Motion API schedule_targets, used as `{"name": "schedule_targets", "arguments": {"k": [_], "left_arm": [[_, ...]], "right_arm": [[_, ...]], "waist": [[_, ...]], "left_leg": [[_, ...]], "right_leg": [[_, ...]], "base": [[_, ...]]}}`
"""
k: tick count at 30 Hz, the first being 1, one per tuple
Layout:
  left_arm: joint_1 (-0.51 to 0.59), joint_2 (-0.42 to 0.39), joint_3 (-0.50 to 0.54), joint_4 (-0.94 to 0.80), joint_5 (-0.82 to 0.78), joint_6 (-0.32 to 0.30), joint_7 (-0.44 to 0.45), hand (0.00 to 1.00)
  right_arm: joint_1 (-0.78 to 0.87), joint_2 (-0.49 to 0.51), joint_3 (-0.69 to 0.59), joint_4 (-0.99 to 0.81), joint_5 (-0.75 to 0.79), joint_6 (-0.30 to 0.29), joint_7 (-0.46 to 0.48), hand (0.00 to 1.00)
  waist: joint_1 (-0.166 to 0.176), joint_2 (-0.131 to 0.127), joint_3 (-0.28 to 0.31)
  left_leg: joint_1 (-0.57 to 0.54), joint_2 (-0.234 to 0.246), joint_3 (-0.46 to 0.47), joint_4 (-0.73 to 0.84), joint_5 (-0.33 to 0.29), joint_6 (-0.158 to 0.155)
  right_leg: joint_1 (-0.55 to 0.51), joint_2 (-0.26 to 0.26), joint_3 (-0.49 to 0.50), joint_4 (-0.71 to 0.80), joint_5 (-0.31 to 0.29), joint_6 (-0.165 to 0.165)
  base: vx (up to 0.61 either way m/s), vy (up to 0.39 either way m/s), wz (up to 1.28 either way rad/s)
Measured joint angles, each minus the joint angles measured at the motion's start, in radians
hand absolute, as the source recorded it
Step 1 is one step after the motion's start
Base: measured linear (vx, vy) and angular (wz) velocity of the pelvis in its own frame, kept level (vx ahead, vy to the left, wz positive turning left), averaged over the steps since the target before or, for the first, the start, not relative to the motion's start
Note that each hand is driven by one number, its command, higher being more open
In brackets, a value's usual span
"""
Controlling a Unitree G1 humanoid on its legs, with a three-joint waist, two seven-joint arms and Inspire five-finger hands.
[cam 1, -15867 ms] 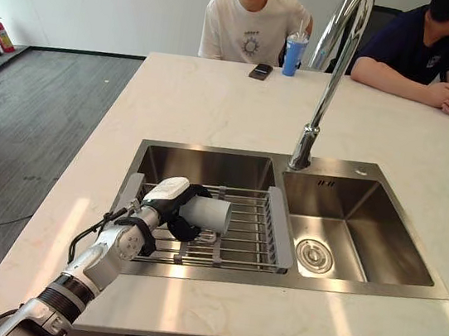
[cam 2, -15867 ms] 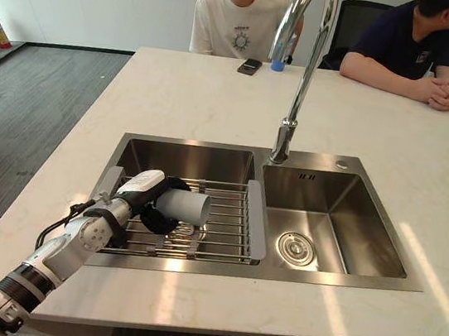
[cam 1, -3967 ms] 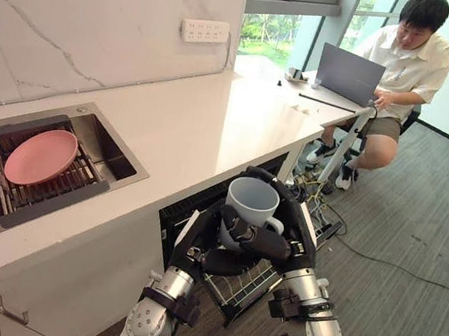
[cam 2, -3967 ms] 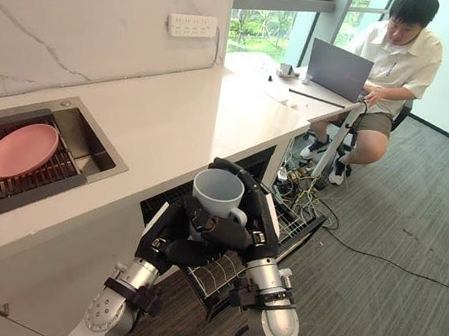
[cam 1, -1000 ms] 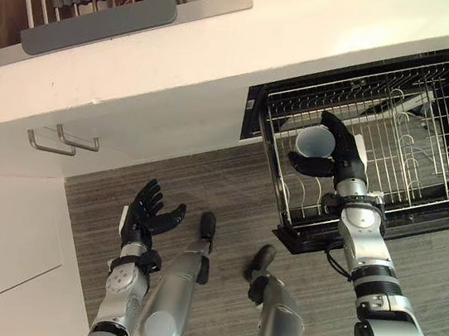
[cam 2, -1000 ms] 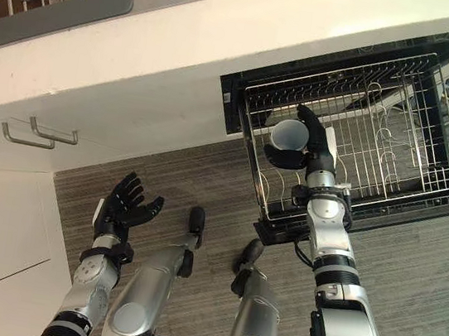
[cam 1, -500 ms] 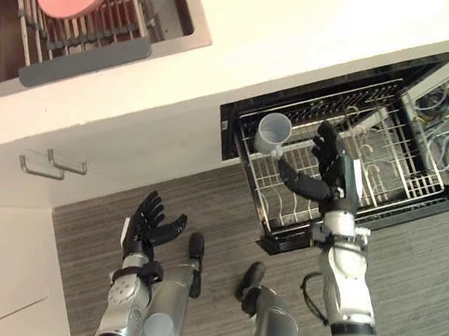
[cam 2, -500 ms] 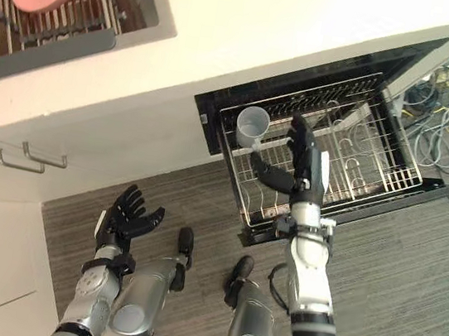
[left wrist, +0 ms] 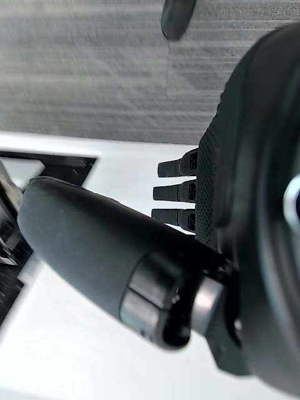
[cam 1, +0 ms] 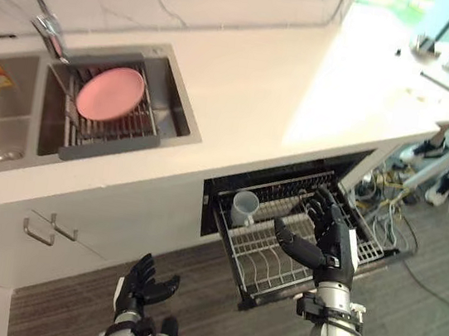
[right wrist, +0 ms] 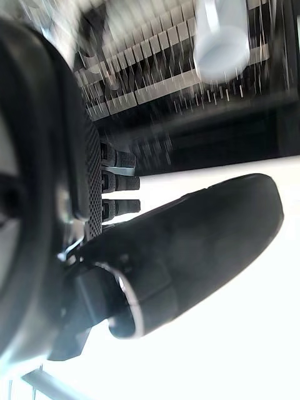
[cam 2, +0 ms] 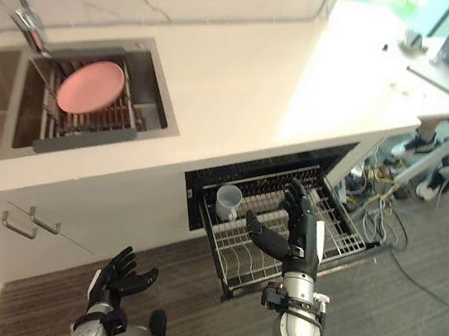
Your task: Walk over to the sink, pick up the cup, carry it to the dishwasher, place the cup inside the dishwasher, then close the dishwasher door
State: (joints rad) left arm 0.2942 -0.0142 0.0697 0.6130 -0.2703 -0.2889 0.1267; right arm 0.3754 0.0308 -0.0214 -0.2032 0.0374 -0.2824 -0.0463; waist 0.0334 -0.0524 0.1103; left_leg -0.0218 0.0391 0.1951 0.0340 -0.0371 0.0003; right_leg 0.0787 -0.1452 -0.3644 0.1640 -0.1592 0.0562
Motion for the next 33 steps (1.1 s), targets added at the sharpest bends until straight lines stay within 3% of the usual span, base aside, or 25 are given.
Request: {"name": "schedule_targets", "arguments": {"k": [4, 7, 12, 14, 15, 16, 17, 18, 19, 20, 22, 23, 24, 26, 29, 30, 33], "left_arm": [[0.046, -0.002, 0.02, -0.02, 0.046, -0.009, -0.003, 0.9], [0.085, -0.002, 0.01, -0.032, 0.058, -0.009, -0.009, 0.9], [0.117, 0.018, -0.038, -0.035, 0.055, -0.005, -0.019, 0.9], [0.116, 0.027, -0.057, -0.044, 0.052, -0.001, -0.021, 0.9], [0.119, 0.038, -0.059, -0.063, 0.047, 0.003, -0.023, 0.9], [0.118, 0.037, -0.06, -0.071, 0.038, 0.007, -0.021, 0.9], [0.11, 0.041, -0.058, -0.08, 0.028, 0.015, -0.014, 0.9], [0.102, 0.042, -0.06, -0.1, 0.024, 0.015, -0.013, 0.9], [0.102, 0.041, -0.061, -0.111, 0.024, 0.012, -0.014, 0.9], [0.096, 0.039, -0.068, -0.133, 0.024, 0.006, -0.02, 0.9], [0.089, 0.034, -0.078, -0.149, 0.033, 0.003, -0.025, 0.9], [0.088, 0.031, -0.077, -0.146, 0.039, 0.011, -0.031, 0.9], [0.094, 0.016, -0.076, -0.137, 0.039, 0.021, -0.039, 0.9], [0.1, 0.004, -0.075, -0.137, 0.043, 0.022, -0.046, 0.9], [0.101, -0.006, -0.069, -0.136, 0.071, 0.024, -0.059, 0.9], [0.093, -0.003, -0.048, -0.092, 0.098, 0.03, -0.081, 0.9], [0.094, -0.003, -0.048, -0.092, 0.098, 0.03, -0.081, 0.9]], "right_arm": [[0.023, 0.007, -0.026, -0.075, 0.011, -0.031, -0.025, 0.9], [0.025, 0.002, -0.033, -0.1, 0.011, -0.057, -0.036, 0.9], [0.027, -0.012, -0.034, -0.094, 0.009, -0.064, -0.029, 0.9], [0.023, -0.033, -0.031, -0.067, 0.011, -0.065, -0.005, 0.9], [0.011, -0.036, -0.015, -0.05, 0.011, -0.065, 0.008, 0.9], [0.005, -0.035, -0.007, -0.043, 0.011, -0.065, 0.012, 0.9], [-0.002, -0.032, 0.013, -0.032, 0.01, -0.064, 0.016, 0.9], [0.001, -0.036, 0.027, -0.033, 0.008, -0.065, 0.011, 0.9], [0.001, -0.039, 0.03, -0.032, 0.008, -0.065, 0.003, 0.9], [0.0, -0.048, 0.029, -0.033, 0.01, -0.074, -0.01, 0.9], [-0.006, -0.059, 0.03, -0.039, 0.017, -0.097, -0.019, 0.9], [-0.012, -0.061, 0.029, -0.043, 0.018, -0.097, -0.033, 0.9], [-0.015, -0.068, 0.026, -0.042, 0.017, -0.093, -0.055, 0.9], [-0.021, -0.07, 0.013, -0.042, 0.016, -0.082, -0.086, 0.9], [-0.059, -0.07, -0.05, -0.039, 0.021, -0.028, -0.107, 0.9], [-0.051, -0.067, -0.12, 0.031, 0.057, 0.037, -0.018, 0.9], [-0.051, -0.067, -0.12, 0.031, 0.057, 0.037, -0.018, 0.9]], "waist": [[-0.008, 0.007, -0.013], [-0.002, 0.014, -0.023], [0.0, 0.02, -0.05], [-0.001, 0.018, -0.047], [0.003, 0.003, -0.037], [0.001, 0.0, -0.029], [-0.012, 0.001, -0.025], [-0.041, 0.006, -0.023], [-0.048, 0.007, -0.024], [-0.048, 0.003, -0.028], [-0.028, -0.012, -0.037], [-0.016, -0.021, -0.046], [-0.005, 0.005, -0.056], [-0.004, 0.027, -0.068], [0.01, 0.032, -0.075], [-0.005, 0.05, -0.089], [-0.005, 0.051, -0.089]], "left_leg": [[0.006, 0.067, 0.229, 0.07, -0.022, -0.004], [0.011, 0.036, 0.206, 0.057, -0.022, -0.003], [0.043, -0.041, 0.116, -0.03, 0.016, 0.027], [0.059, -0.055, 0.074, -0.031, 0.013, 0.034], [0.074, -0.07, 0.056, -0.024, 0.007, 0.045], [0.083, -0.075, 0.04, -0.018, 0.004, 0.054], [0.078, -0.071, 0.002, 0.005, 0.002, 0.069], [0.06, -0.061, -0.064, 0.037, -0.007, 0.07], [0.048, -0.056, -0.092, 0.049, -0.011, 0.068], [0.031, -0.058, -0.137, 0.066, -0.02, 0.053], [-0.005, -0.078, -0.155, 0.118, -0.047, 0.044], [-0.029, -0.083, -0.143, 0.174, -0.078, 0.036], [-0.052, -0.05, -0.112, 0.213, -0.1, 0.029], [-0.064, -0.016, -0.07, 0.232, -0.109, 0.016], [-0.058, -0.01, -0.059, 0.224, -0.104, 0.0], [0.059, -0.033, -0.038, -0.021, 0.009, -0.003], [0.059, -0.033, -0.038, -0.021, 0.009, -0.002]], "right_leg": [[0.054, -0.027, -0.092, 0.006, 0.004, 0.006], [0.065, -0.057, -0.104, 0.027, 0.004, 0.007], [0.073, -0.1, -0.06, 0.091, 0.003, 0.008], [0.003, -0.143, 0.0, 0.307, 0.006, 0.011], [-0.083, -0.174, 0.083, 0.504, 0.037, 0.008], [-0.131, -0.176, 0.135, 0.598, 0.065, -0.008], [-0.185, -0.121, 0.238, 0.667, -0.003, 0.014], [-0.188, -0.037, 0.301, 0.638, -0.059, 0.02], [-0.185, 0.003, 0.332, 0.595, -0.076, 0.02], [-0.172, 0.059, 0.368, 0.464, -0.084, -0.005], [-0.149, 0.062, 0.339, 0.274, -0.041, -0.023], [-0.102, 0.045, 0.303, 0.181, -0.078, -0.021], [-0.088, 0.056, 0.277, 0.146, -0.067, -0.024], [-0.071, 0.059, 0.244, 0.127, -0.066, -0.027], [-0.046, 0.063, 0.233, 0.104, -0.065, -0.026], [-0.011, 0.072, 0.362, 0.012, -0.012, -0.016], [-0.011, 0.072, 0.362, 0.012, -0.012, -0.016]], "base": [[0.03, 0.029, 0.71], [0.02, 0.154, 0.61], [0.02, 0.141, 0.59], [0.04, 0.113, 0.6], [0.06, 0.094, 0.44], [0.1, 0.072, 0.59], [0.08, -0.002, 1.13], [0.05, -0.04, 1.34], [0.01, -0.07, 1.58], [0.02, -0.098, 1.28], [0.06, -0.119, 0.91], [0.09, -0.133, 0.53], [0.13, -0.147, 0.6], [0.14, -0.091, 0.48], [0.13, -0.031, 0.16], [0.0, 0.0, 0.0], [0.0, 0.0, 0.0]]}}
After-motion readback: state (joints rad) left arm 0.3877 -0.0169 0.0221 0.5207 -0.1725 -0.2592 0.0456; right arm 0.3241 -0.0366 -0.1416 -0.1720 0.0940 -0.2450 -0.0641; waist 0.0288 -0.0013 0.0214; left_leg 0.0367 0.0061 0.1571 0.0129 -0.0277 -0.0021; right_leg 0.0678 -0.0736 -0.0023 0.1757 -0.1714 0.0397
